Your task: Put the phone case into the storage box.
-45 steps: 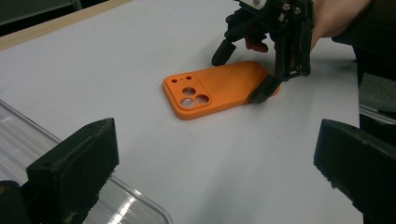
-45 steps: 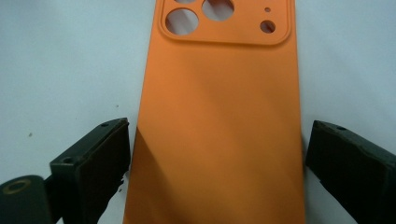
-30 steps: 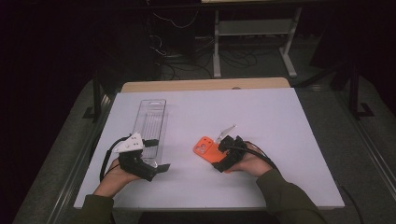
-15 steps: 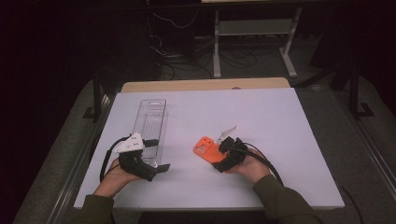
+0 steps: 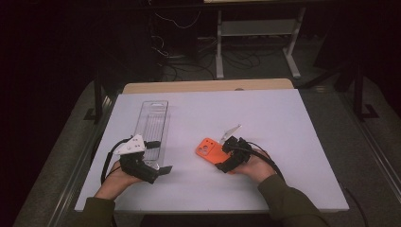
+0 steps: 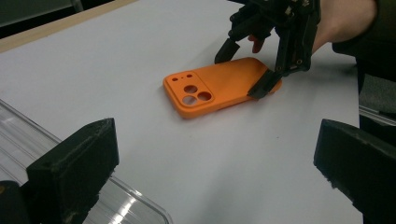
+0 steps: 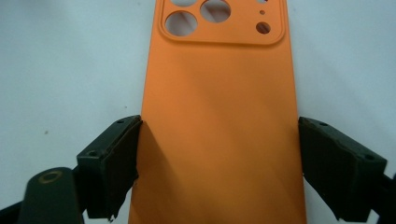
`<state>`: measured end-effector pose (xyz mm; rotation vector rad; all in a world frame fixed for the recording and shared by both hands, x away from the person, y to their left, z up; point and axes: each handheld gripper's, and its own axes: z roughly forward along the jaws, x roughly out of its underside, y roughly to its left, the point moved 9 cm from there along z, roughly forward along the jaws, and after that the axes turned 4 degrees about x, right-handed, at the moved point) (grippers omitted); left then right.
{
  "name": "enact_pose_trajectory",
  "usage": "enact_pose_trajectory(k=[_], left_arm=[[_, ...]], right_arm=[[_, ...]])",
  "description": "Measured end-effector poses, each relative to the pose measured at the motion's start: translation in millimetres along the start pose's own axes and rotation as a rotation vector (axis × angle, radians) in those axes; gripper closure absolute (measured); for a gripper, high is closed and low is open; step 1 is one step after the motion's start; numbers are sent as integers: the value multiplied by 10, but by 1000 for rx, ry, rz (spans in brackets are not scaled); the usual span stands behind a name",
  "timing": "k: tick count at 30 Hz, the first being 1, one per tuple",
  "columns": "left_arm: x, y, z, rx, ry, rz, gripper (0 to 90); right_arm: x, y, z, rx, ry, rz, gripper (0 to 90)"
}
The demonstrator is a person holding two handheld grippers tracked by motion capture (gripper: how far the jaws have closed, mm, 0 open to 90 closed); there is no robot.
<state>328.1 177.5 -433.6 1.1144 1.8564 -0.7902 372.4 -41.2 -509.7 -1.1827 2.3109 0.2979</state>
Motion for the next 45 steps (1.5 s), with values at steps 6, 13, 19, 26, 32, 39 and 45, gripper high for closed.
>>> enact_pose_trajectory(k=[6, 13, 19, 26, 32, 39, 45], left_arm=[[-6, -12, 12, 4, 1, 6, 0], [-9, -14, 10, 4, 1, 7, 0], [-9, -15, 14, 5, 2, 16, 0], [-19, -25, 16, 7, -4, 10, 0], [-28, -34, 29, 15, -3, 3, 0], [-50, -70, 65, 32, 10, 3, 0], [-93, -101, 114, 53, 15, 6, 0]], right_arm=[[-60, -42, -98, -7, -29, -17, 153], [-39, -110, -176, -25, -22, -29, 153], [-31, -177, -246, -37, -32, -32, 153], [-18, -242, -335, -56, -51, -24, 153], [7, -261, -379, -62, -50, -56, 153], [46, -278, -432, -89, -51, -84, 152], [68, -298, -485, -109, -59, -93, 152]])
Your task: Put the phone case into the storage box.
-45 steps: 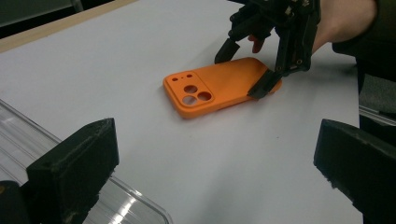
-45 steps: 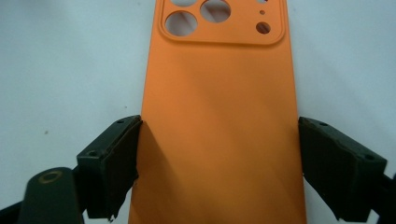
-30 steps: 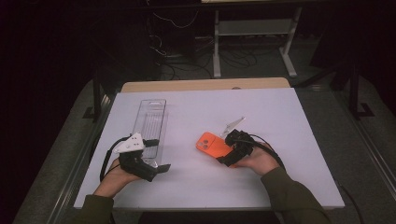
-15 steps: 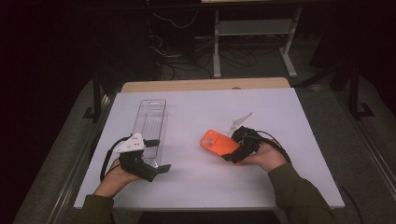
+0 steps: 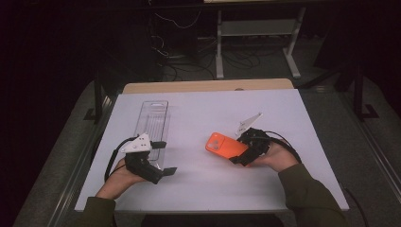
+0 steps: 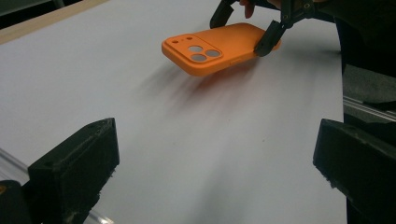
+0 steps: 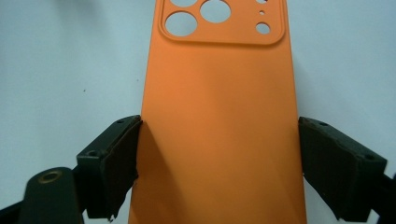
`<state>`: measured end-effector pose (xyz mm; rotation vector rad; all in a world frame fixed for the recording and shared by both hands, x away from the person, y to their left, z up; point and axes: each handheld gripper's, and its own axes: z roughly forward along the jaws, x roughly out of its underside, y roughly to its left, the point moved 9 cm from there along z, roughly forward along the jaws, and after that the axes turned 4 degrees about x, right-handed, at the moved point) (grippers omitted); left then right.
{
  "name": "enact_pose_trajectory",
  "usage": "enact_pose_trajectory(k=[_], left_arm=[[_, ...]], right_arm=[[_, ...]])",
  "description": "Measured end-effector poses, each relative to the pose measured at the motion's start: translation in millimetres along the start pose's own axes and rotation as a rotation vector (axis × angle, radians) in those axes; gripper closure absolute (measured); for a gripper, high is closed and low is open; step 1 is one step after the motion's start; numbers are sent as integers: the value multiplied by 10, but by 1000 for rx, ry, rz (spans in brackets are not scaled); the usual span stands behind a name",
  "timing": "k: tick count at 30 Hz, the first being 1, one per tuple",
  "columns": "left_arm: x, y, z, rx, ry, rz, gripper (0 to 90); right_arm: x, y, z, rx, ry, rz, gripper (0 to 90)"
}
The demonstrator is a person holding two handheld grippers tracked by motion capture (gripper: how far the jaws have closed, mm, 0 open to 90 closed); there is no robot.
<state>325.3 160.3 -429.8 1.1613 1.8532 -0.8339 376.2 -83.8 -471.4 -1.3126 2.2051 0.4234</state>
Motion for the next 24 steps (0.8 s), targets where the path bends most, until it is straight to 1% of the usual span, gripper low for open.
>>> enact_pose_trajectory(k=[1, 2, 3, 6, 9, 10, 11, 13, 14, 16, 18, 20, 22, 23, 24], left_arm=[[-23, -7, 17, 5, 4, 4, 0], [-23, -7, 17, 5, 4, 4, 0], [-47, -12, 40, 9, 9, 12, 0], [-79, -20, 72, 12, 10, 14, 0], [-135, -55, 150, 29, 19, 16, 0], [-135, -55, 150, 29, 19, 16, 0], [-141, -59, 166, 31, 28, 21, 0], [-163, -70, 206, 37, 32, 23, 0], [-186, -79, 237, 41, 34, 25, 0], [-205, -80, 262, 44, 40, 31, 0], [-219, -89, 278, 48, 38, 26, 0], [-245, -90, 309, 50, 39, 37, 0], [-281, -96, 369, 55, 39, 41, 0], [-281, -96, 369, 55, 39, 41, 0], [-302, -100, 407, 61, 46, 43, 0]], right_arm=[[0, -7, -6, -4, -6, -12, 152], [1, -14, -12, -2, -7, -17, 152], [3, -15, -20, -3, -6, -19, 152], [15, -24, -33, -2, -4, -34, 152], [27, -35, -36, 2, 0, -48, 153], [32, -41, -39, 4, 4, -57, 152], [34, -45, -44, 4, 6, -60, 153], [37, -57, -56, 3, 6, -68, 152], [39, -57, -62, 1, 8, -60, 153], [41, -64, -70, -3, 3, -59, 152], [47, -77, -76, 1, 7, -63, 152], [52, -82, -74, -2, 8, -62, 152], [53, -83, -72, -9, 7, -65, 152], [54, -86, -71, -9, 7, -70, 152], [55, -91, -71, -7, 9, -72, 152]])
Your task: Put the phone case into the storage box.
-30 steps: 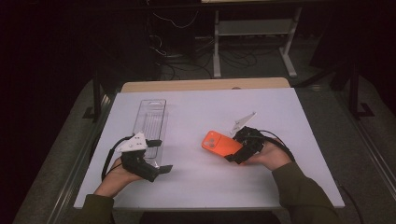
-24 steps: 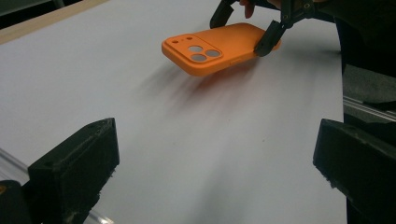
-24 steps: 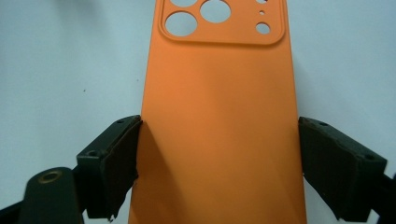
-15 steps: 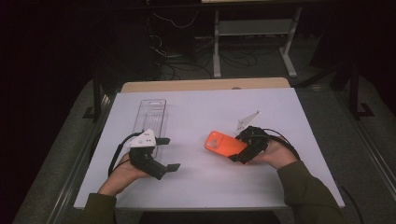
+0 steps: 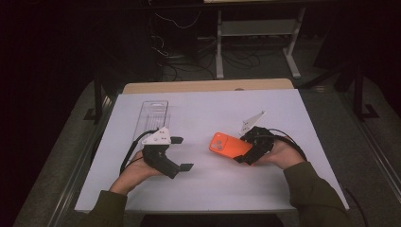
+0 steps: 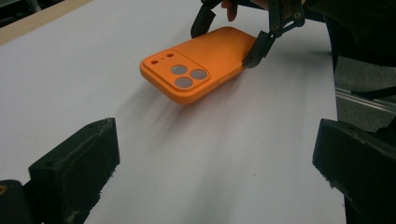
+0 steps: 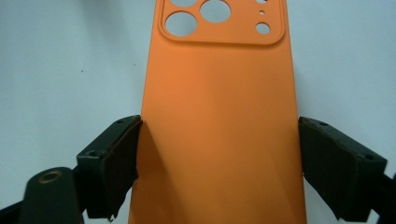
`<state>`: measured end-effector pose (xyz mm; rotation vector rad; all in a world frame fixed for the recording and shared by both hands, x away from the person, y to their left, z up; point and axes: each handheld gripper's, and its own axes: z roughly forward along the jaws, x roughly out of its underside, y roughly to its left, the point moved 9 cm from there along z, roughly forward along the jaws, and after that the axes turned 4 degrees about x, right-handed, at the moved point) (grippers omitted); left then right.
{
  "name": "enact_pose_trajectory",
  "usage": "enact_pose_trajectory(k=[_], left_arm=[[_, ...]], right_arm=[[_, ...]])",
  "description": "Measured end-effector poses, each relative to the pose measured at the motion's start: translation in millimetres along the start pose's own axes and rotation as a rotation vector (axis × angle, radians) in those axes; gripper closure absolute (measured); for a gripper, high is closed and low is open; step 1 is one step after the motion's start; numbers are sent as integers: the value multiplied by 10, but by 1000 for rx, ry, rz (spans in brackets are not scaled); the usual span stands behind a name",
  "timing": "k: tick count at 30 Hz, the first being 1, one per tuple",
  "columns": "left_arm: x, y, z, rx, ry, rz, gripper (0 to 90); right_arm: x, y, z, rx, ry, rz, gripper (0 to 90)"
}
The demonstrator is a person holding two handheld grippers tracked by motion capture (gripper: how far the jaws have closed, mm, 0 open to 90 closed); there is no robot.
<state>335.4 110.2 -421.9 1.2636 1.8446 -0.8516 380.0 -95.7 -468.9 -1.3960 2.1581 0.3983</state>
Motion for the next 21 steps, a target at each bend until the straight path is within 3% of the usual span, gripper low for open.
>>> enact_pose_trajectory(k=[14, 15, 18, 21], left_arm=[[-228, 26, 276, 27, -8, 16, 0], [-256, 41, 317, 33, -2, 34, 0], [-281, 29, 360, 43, -8, 10, 0], [-327, 43, 439, 58, -7, 20, 0]], right_arm=[[14, -75, -45, 4, -11, -3, 152], [14, -83, -46, 8, -13, -5, 152], [27, -101, -44, 10, -14, -19, 152], [34, -104, -51, 14, -7, -11, 152]])
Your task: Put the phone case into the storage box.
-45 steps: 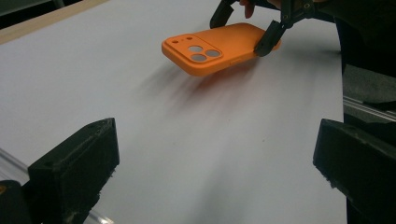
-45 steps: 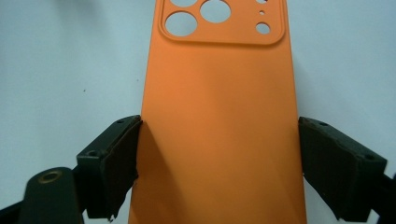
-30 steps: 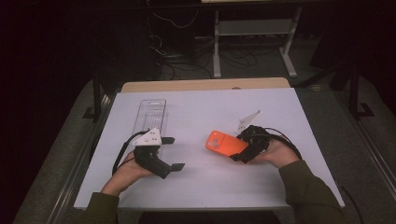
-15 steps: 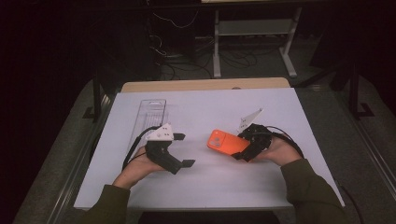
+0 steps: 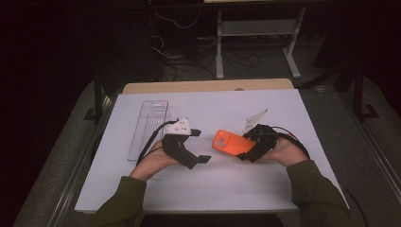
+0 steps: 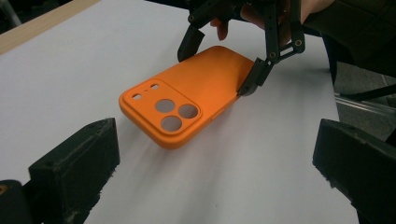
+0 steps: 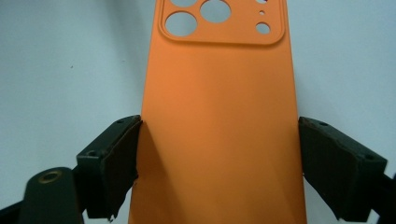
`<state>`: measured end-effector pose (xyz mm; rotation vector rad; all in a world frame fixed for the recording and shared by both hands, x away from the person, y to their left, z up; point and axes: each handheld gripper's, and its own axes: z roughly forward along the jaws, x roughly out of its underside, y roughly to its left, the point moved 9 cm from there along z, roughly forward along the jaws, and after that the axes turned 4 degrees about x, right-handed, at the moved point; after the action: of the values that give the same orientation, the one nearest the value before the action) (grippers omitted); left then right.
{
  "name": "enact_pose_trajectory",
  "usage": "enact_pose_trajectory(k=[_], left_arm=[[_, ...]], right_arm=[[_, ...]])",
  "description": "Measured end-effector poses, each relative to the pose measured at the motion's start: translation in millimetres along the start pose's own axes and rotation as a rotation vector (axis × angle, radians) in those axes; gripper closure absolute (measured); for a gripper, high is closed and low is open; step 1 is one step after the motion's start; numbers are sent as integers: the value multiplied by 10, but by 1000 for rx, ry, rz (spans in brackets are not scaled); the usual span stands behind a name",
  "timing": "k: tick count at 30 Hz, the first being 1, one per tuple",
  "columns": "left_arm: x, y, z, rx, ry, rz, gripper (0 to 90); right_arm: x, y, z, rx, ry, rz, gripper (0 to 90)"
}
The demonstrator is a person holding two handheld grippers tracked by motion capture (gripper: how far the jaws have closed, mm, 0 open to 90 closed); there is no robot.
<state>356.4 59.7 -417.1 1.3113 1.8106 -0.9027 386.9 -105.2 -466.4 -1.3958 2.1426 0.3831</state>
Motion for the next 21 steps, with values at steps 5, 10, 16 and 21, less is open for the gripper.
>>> enact_pose_trajectory(k=[5, 10, 16, 21], left_arm=[[-16, 10, 76, 15, 10, 4, 0], [-13, 36, 99, 13, 6, 13, 0], [14, 66, 108, 15, 20, 18, 0], [28, 41, 114, 29, 37, 34, 0]], right_arm=[[7, -10, 2, -3, 0, -3, 152], [5, 5, 6, -9, 0, -12, 152], [1, 38, 38, -21, 1, -53, 152], [-19, 130, 55, -57, 8, -77, 152]])
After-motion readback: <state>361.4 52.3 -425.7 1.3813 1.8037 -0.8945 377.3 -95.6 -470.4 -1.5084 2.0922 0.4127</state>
